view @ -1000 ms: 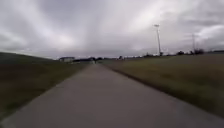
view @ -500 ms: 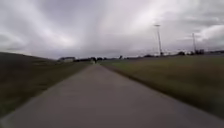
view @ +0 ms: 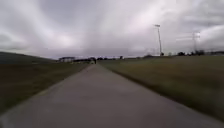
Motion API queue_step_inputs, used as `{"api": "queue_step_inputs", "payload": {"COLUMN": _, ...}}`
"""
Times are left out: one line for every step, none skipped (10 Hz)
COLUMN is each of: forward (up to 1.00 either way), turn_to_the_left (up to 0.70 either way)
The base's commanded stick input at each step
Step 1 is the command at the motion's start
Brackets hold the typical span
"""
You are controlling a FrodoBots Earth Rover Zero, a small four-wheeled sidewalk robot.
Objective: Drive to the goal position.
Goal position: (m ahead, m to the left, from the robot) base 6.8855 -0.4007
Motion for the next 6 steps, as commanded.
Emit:
{"api": "queue_step_inputs", "payload": {"forward": 0.7, "turn_to_the_left": 0.0}}
{"api": "queue_step_inputs", "payload": {"forward": 0.7, "turn_to_the_left": 0.0}}
{"api": "queue_step_inputs", "payload": {"forward": 0.7, "turn_to_the_left": 0.0}}
{"api": "queue_step_inputs", "payload": {"forward": 0.7, "turn_to_the_left": 0.0}}
{"api": "queue_step_inputs", "payload": {"forward": 0.7, "turn_to_the_left": 0.0}}
{"api": "queue_step_inputs", "payload": {"forward": 0.7, "turn_to_the_left": 0.0}}
